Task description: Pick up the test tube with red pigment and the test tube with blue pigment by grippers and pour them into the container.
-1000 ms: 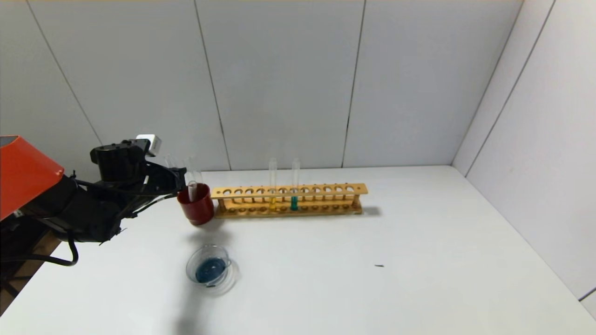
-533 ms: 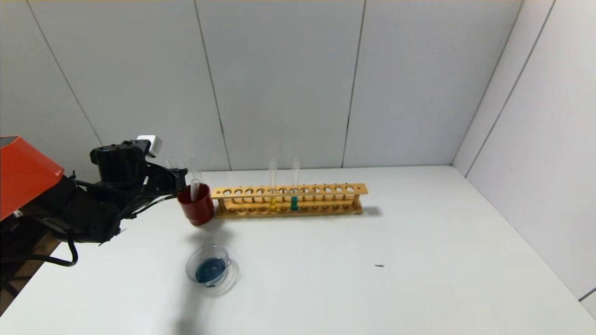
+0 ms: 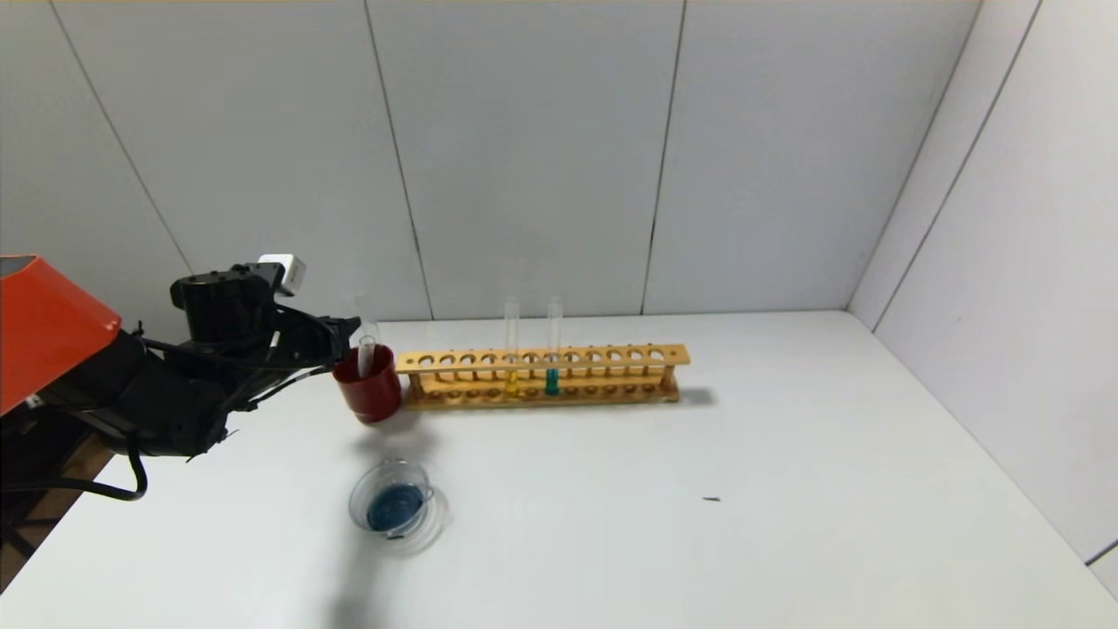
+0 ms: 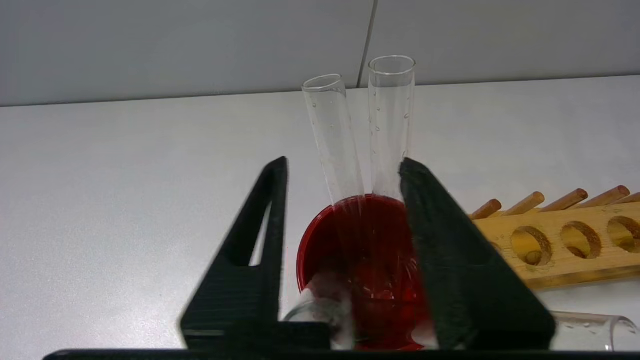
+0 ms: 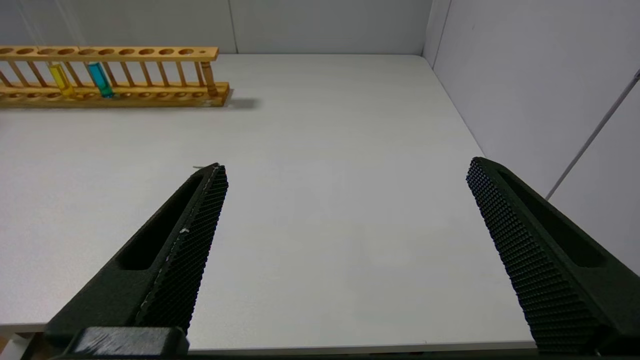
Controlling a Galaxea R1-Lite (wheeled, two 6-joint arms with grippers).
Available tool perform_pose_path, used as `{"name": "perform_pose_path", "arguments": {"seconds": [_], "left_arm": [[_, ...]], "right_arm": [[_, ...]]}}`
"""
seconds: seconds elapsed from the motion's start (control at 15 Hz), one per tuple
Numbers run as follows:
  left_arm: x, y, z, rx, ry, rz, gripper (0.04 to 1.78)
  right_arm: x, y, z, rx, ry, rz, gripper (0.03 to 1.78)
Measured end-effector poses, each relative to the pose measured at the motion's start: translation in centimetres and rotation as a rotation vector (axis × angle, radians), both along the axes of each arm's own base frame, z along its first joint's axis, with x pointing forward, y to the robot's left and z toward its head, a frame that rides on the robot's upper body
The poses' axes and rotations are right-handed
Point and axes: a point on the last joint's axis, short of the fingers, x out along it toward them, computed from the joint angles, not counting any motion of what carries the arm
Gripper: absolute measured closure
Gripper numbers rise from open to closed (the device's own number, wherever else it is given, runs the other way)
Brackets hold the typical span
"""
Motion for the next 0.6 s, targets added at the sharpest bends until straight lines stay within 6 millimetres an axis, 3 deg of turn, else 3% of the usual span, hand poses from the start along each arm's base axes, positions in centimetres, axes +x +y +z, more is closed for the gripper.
{"name": "perform_pose_path", "arguments": {"seconds": [0.13, 0.33, 0.6], "left_arm": [[0.0, 0.0, 0.0, 0.000, 0.000, 0.001, 0.57], [0.0, 0.0, 0.0, 0.001, -0.002, 0.001, 0.22], [0.0, 0.0, 1.5, 0.001, -0.039, 0.002, 0.07]], "right_arm": [[0.0, 0.0, 0.0, 0.000, 0.000, 0.000, 0.06], [0.0, 0.0, 0.0, 0.000, 0.000, 0.000, 0.06], [0.0, 0.0, 0.0, 0.000, 0.000, 0.000, 0.06]]}}
